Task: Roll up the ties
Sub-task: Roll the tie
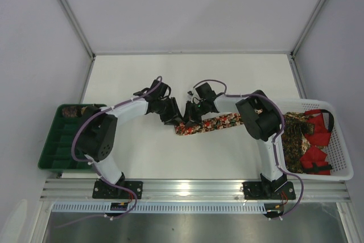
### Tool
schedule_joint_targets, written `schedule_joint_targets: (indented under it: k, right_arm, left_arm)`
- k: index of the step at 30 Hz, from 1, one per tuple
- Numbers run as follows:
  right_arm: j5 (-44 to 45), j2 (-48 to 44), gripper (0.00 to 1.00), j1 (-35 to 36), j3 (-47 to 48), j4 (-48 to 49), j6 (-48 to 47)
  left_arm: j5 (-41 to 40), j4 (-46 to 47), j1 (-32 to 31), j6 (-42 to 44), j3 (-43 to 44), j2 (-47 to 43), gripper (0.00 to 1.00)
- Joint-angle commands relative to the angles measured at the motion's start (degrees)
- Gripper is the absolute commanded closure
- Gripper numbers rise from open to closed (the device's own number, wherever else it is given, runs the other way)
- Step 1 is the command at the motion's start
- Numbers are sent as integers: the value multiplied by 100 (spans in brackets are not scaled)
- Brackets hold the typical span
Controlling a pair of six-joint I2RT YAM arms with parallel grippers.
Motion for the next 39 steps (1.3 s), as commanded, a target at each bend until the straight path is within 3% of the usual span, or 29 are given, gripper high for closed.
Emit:
schedule_joint_targets:
  k: [1,21,28,39]
  right_arm:
    - [89,-72,94,-48,-16,25,58]
    - [739,-881,94,-734,-509,-704,-292]
    - [1012,-1408,93,-1358,-474,-1469,-1048]
    - [81,-1400,93,-955,-264,-1206,-768]
  left_arm:
    - [167,116,-147,-98,296,215,59]
    - [316,-34,-271,148,666,734,57]
    - [633,186,-394,324,622,761,35]
    - [352,151,-350,991,534,-302,25]
